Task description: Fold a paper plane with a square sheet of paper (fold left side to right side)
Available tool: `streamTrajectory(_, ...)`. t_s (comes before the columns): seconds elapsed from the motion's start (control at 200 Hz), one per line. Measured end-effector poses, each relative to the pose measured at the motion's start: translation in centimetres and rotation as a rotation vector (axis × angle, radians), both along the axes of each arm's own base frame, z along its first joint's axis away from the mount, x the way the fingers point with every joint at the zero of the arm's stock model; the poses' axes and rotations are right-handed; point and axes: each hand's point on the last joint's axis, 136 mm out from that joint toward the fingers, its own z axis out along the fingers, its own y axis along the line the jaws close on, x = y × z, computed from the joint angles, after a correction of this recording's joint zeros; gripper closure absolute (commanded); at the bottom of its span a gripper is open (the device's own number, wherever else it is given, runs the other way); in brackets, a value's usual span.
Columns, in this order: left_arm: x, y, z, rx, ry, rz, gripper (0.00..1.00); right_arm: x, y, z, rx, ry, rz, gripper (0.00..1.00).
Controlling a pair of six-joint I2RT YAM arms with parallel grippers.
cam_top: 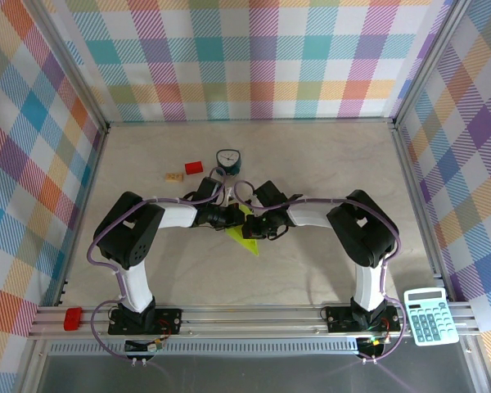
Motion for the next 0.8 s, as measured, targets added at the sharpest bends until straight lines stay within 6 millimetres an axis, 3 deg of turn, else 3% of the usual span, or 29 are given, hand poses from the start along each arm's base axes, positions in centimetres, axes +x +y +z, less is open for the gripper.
streamTrajectory(0.8, 0.1, 0.0, 0.0, -0.001, 0.01, 0.014, 1.0, -3.0, -1.9, -0.1, -0.03, 0.025, 0.004, 1.0)
